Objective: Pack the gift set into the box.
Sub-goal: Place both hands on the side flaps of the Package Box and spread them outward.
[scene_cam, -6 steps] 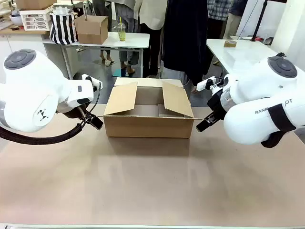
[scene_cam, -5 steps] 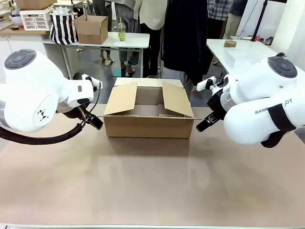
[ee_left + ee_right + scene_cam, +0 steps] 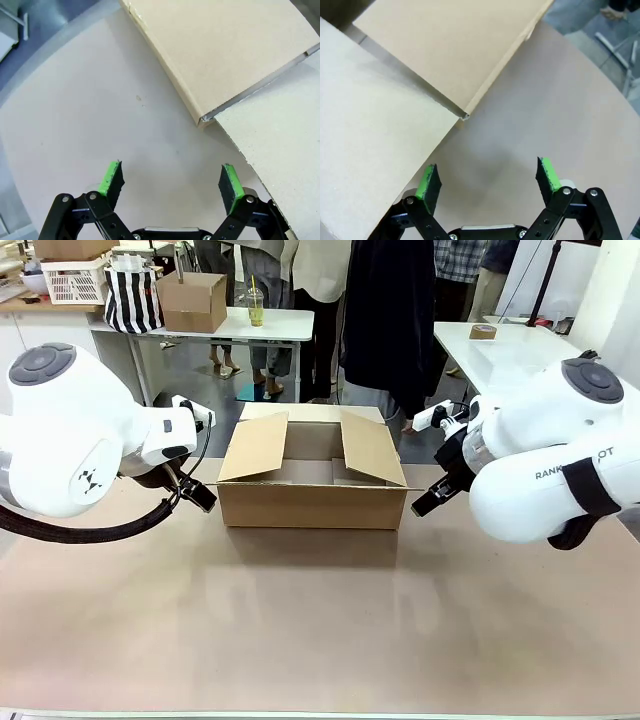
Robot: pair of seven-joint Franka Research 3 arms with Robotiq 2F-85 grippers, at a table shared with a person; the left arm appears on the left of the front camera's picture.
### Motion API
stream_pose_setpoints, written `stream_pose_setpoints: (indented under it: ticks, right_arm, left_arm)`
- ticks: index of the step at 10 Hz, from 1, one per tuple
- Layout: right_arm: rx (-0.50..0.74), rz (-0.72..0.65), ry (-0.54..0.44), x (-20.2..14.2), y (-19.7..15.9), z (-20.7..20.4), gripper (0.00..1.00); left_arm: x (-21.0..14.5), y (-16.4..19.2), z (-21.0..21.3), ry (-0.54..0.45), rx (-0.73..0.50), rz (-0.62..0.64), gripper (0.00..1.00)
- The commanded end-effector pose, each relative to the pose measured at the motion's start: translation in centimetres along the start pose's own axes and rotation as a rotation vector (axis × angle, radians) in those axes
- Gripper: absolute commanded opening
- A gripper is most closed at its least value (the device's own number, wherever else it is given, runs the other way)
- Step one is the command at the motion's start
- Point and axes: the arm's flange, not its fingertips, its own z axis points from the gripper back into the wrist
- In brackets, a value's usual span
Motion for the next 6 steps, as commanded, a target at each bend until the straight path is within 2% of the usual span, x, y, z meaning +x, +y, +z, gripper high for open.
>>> stream_pose_setpoints:
  ticks: [1, 6]
  right_arm:
    - [0.000, 0.000, 0.000, 0.00, -0.01, 0.01, 1.00]
    - [0.000, 0.000, 0.000, 0.00, -0.01, 0.01, 1.00]
  left_arm:
    - [0.00, 0.02, 0.01, 0.000, 0.000, 0.000, 1.00]
    - [0.00, 0.02, 0.01, 0.000, 0.000, 0.000, 1.00]
